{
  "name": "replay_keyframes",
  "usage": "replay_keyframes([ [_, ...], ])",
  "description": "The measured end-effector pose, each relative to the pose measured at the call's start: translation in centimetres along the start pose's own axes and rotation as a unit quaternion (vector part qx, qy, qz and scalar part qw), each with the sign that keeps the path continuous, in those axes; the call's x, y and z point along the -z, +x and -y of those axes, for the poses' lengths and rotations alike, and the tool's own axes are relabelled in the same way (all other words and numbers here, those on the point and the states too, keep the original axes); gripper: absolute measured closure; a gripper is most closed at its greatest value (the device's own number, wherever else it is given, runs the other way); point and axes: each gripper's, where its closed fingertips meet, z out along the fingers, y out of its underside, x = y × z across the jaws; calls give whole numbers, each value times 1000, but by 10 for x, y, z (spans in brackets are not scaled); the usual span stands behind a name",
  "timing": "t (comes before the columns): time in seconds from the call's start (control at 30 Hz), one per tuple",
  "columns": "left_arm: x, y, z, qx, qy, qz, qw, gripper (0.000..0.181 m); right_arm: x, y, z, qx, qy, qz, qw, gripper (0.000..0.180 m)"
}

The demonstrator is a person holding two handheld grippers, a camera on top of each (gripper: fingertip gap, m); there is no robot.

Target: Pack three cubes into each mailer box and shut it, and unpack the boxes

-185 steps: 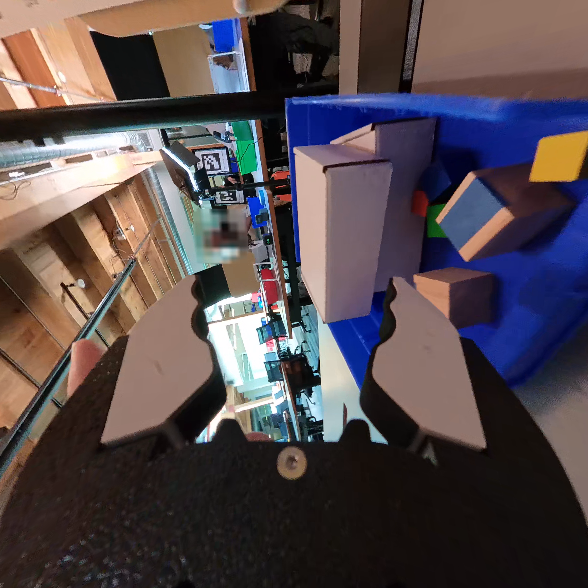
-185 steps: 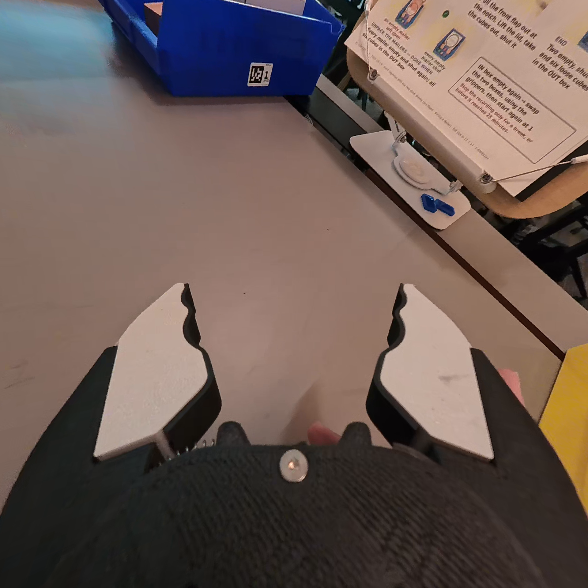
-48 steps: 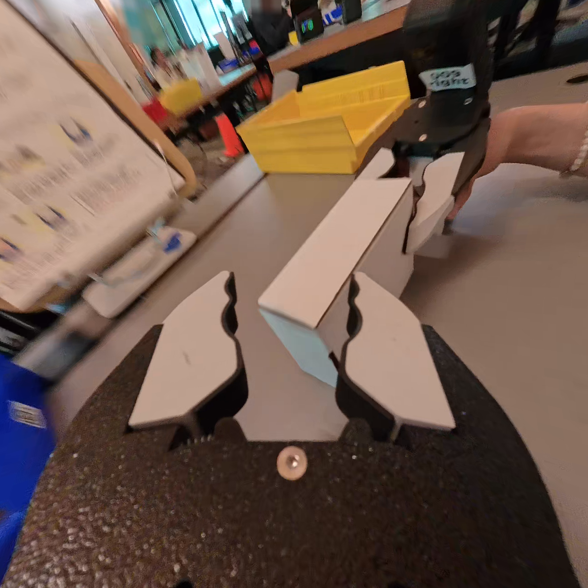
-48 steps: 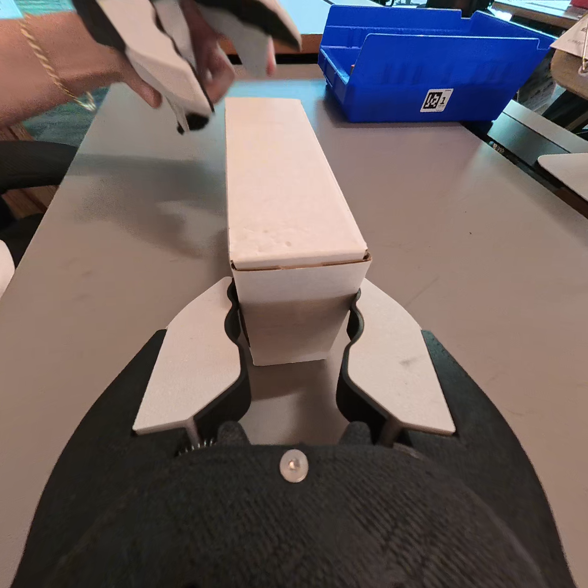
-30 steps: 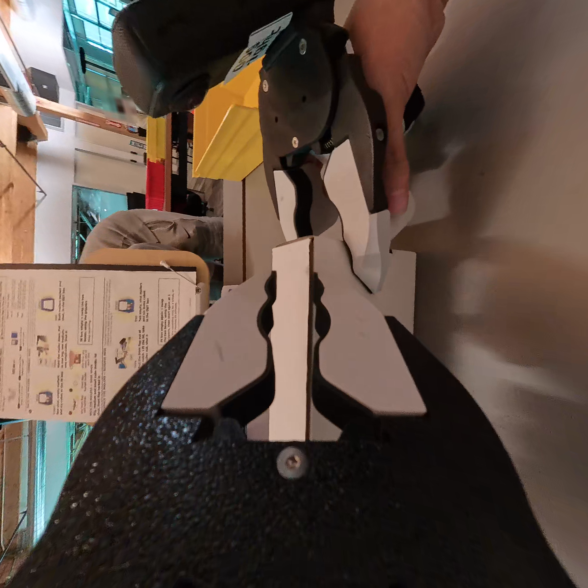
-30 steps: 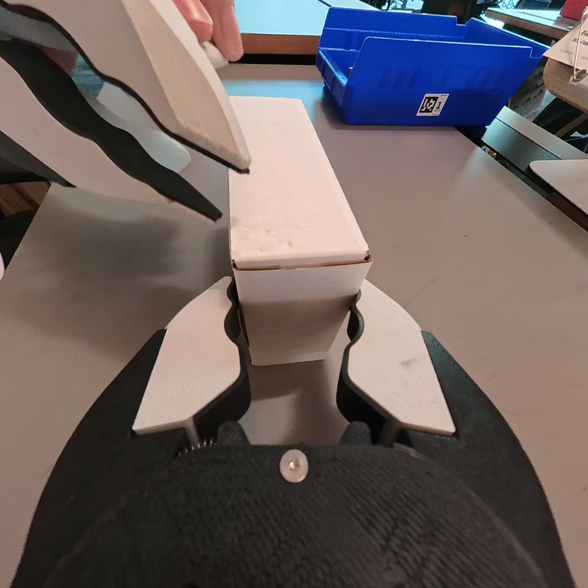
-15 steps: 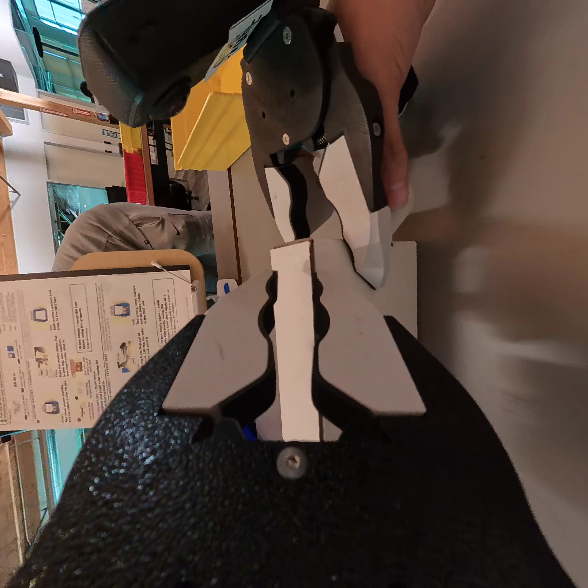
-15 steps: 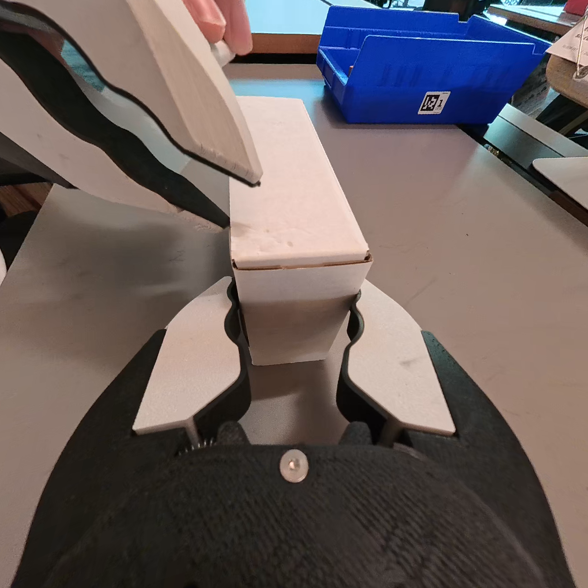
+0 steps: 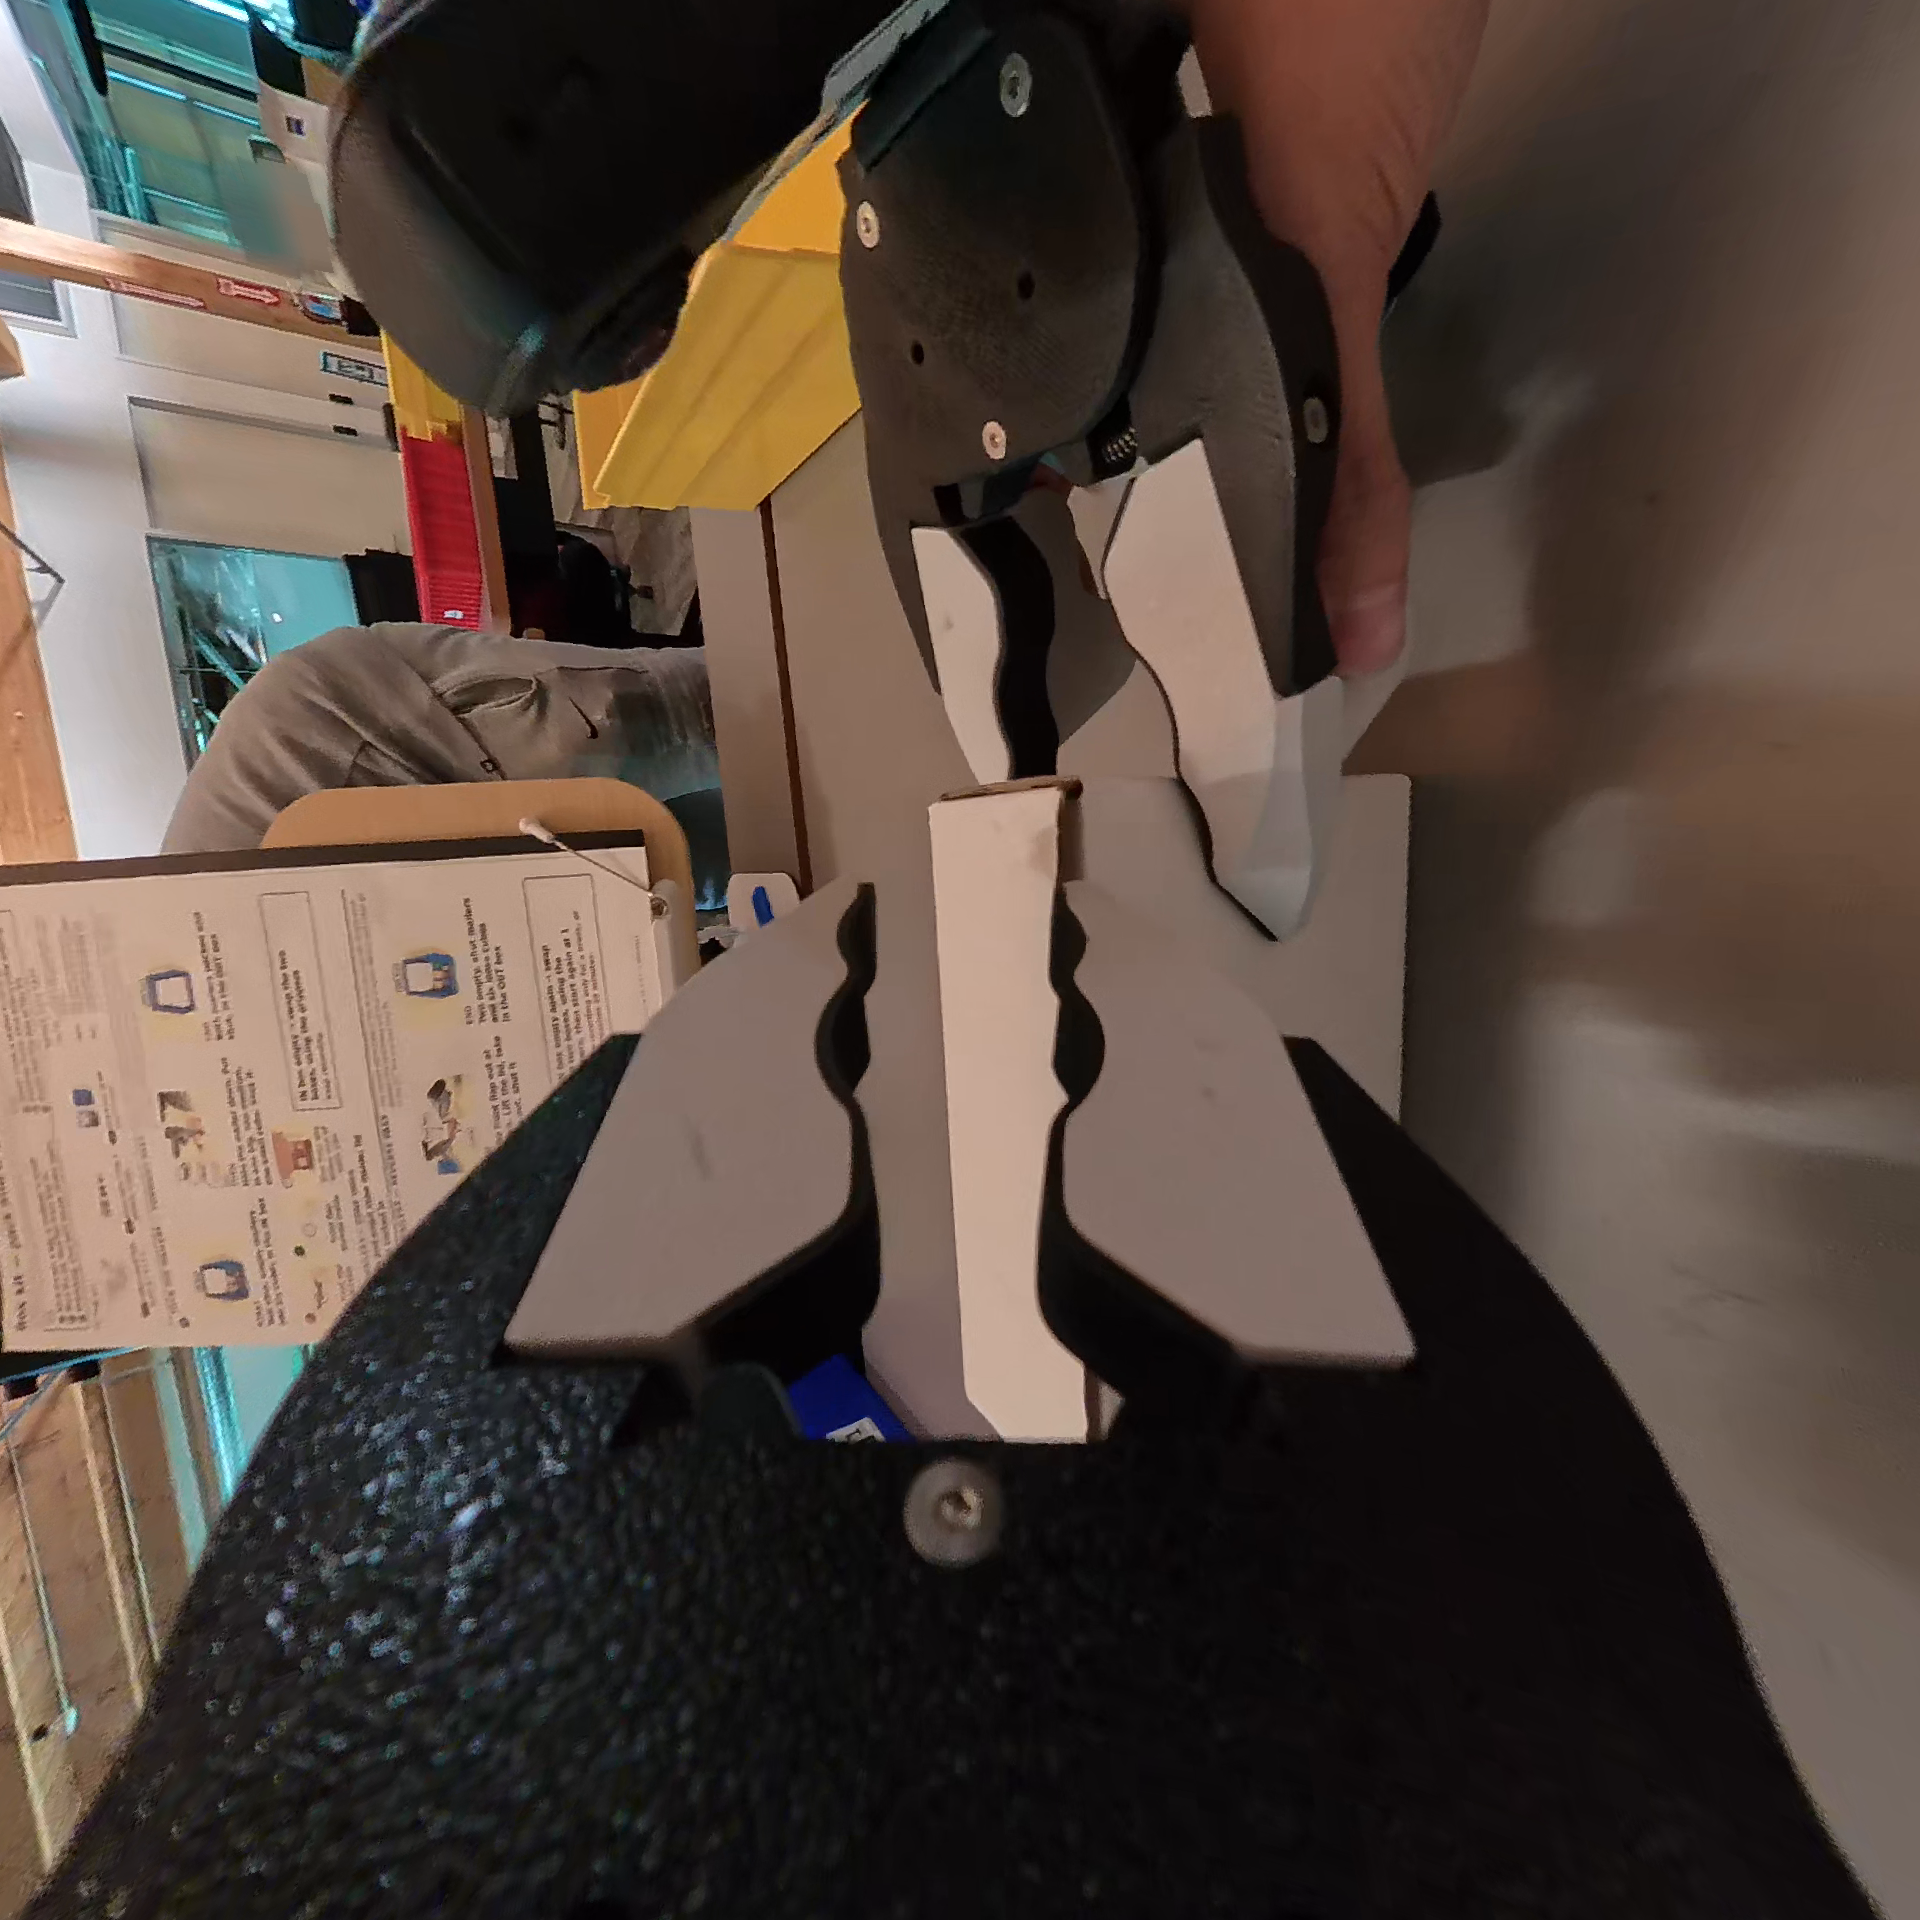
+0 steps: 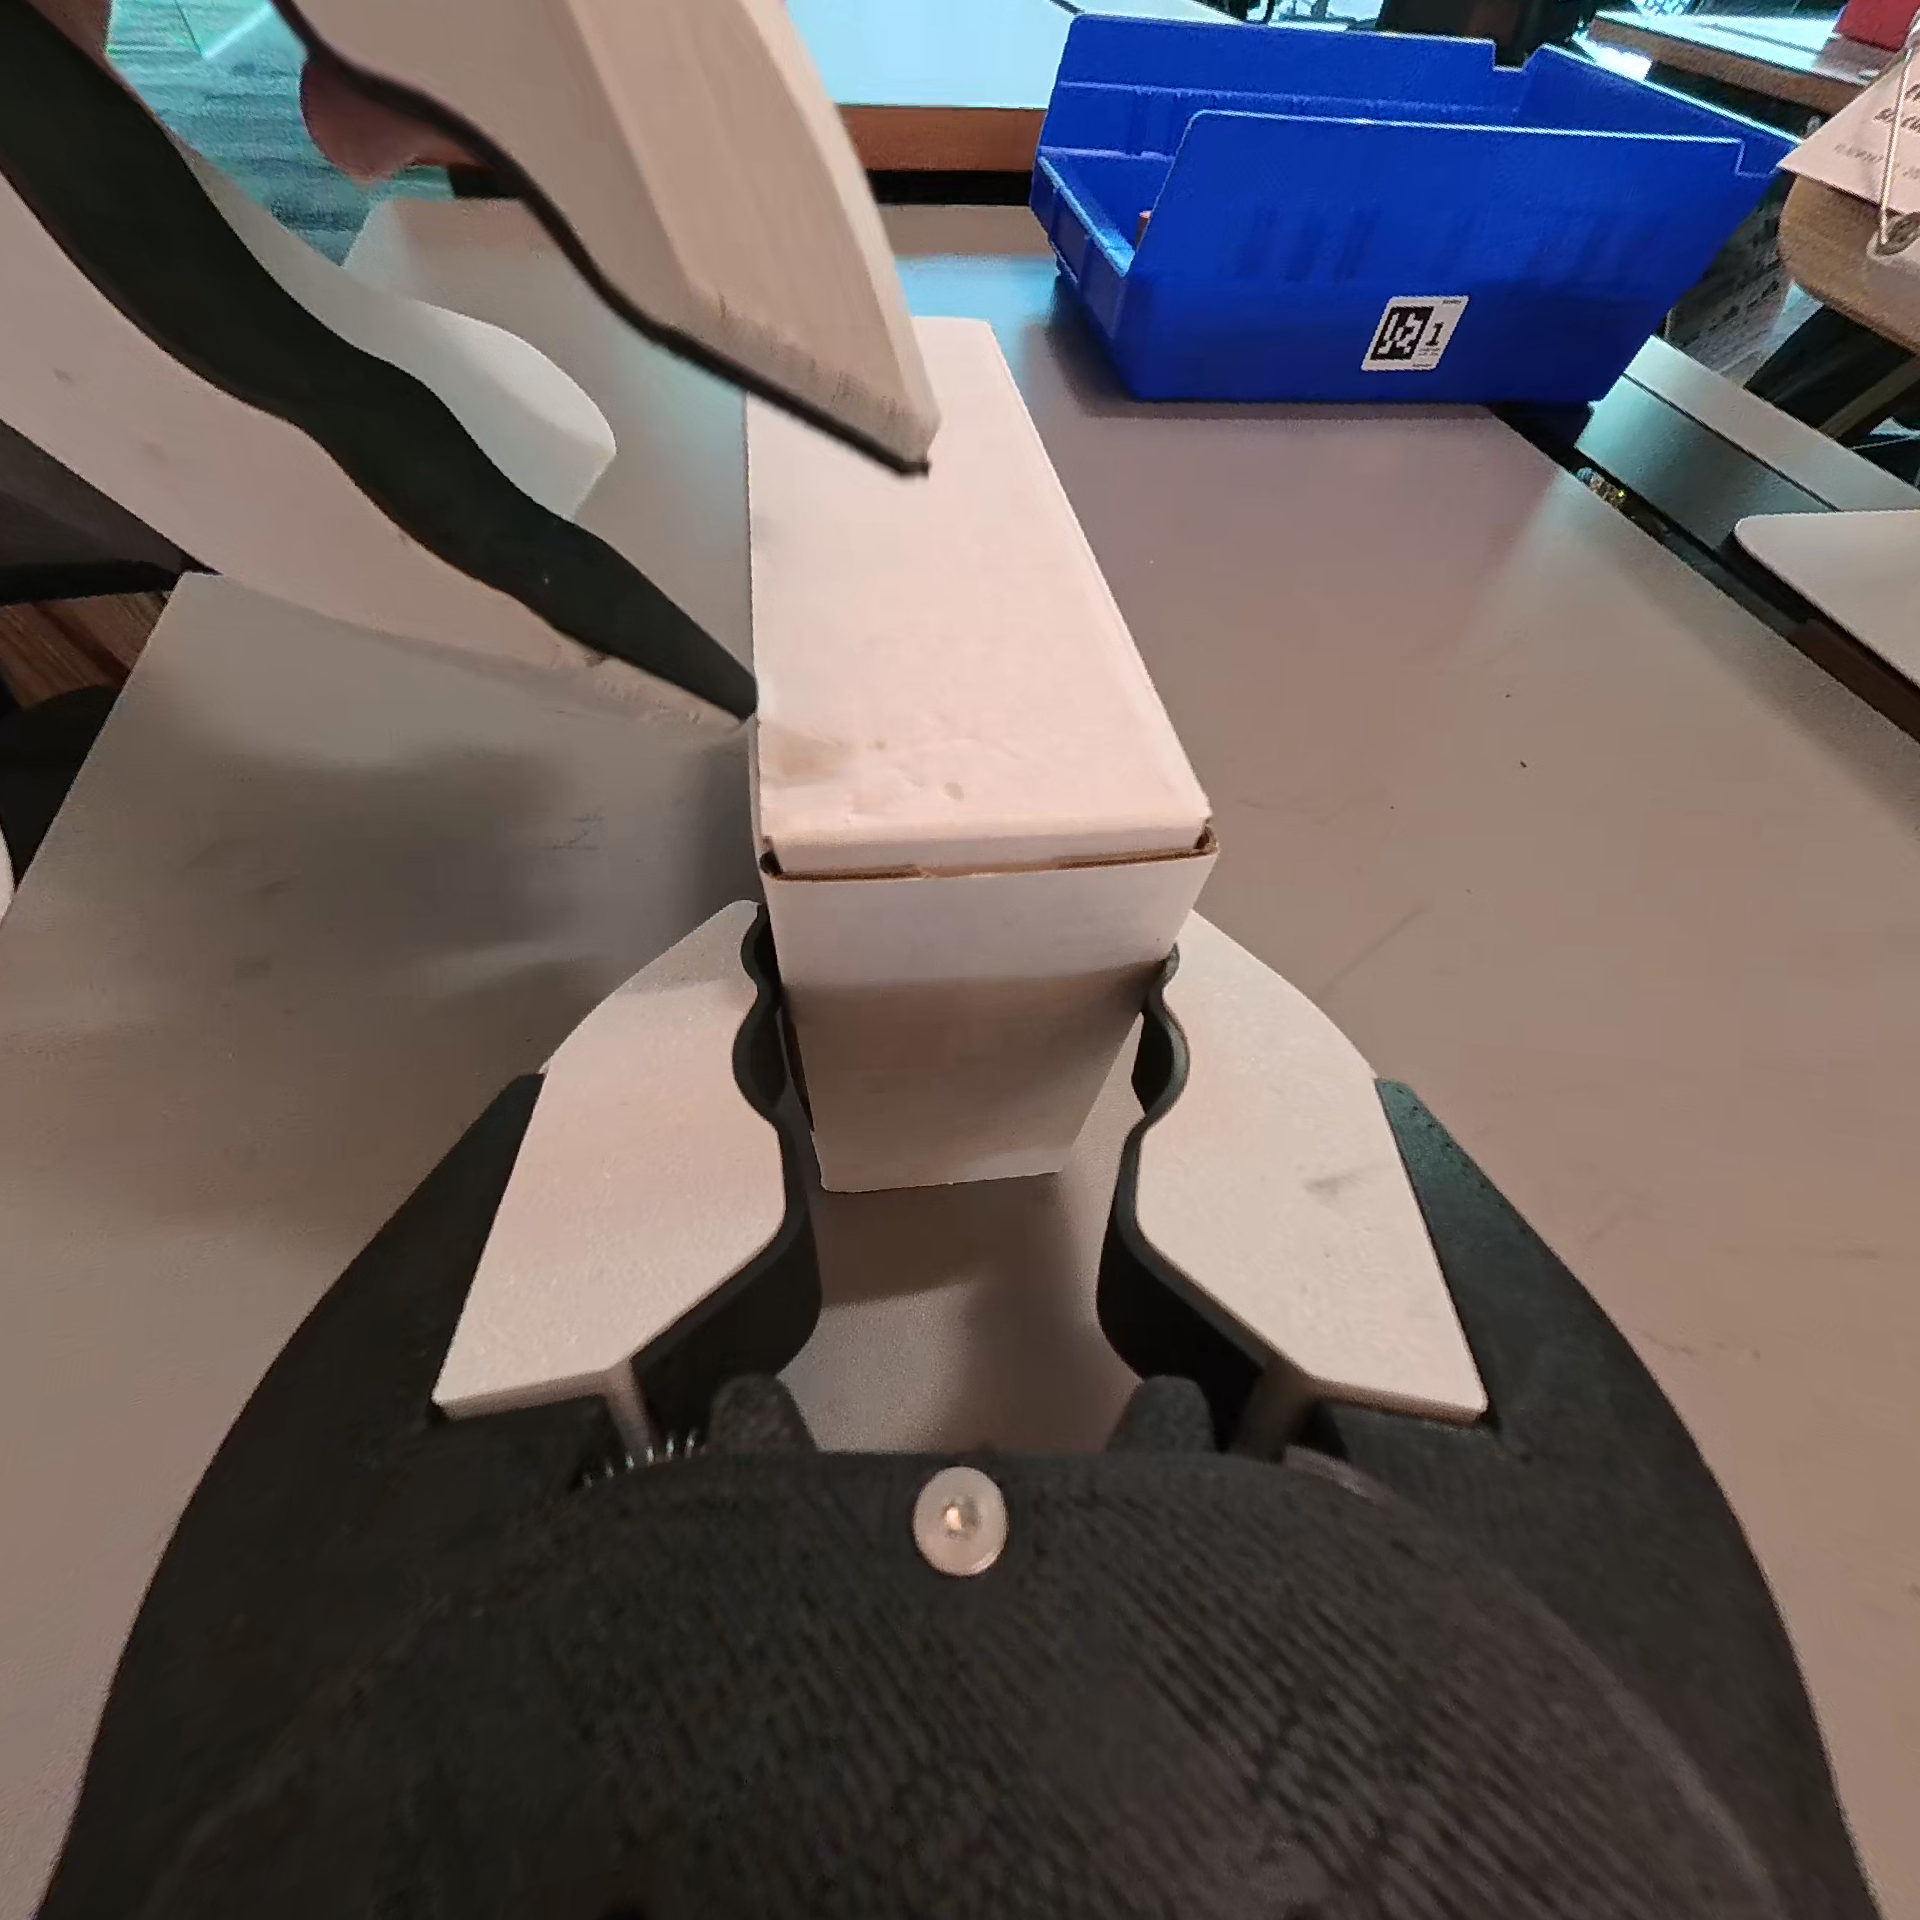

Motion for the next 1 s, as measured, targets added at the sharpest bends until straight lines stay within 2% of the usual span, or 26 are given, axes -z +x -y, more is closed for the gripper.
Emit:
replay_keyframes([
  [0.03,0,-1,0,0,-2,5,1000,149,0,0,0,-1,0,0,1000,113],
  [0.23,-1,10,0,-26,4,19,999,162,0,0,0,-2,-1,-1,1000,113],
  [0.47,1,4,0,-2,16,61,998,173,0,0,-1,0,-9,-4,1000,113],
  [0.67,1,5,-1,38,26,50,998,169,-1,1,0,-6,-2,-6,1000,113],
  [1.0,15,13,-36,17,-11,3,1000,163,-1,0,0,-4,0,-3,1000,113],
])
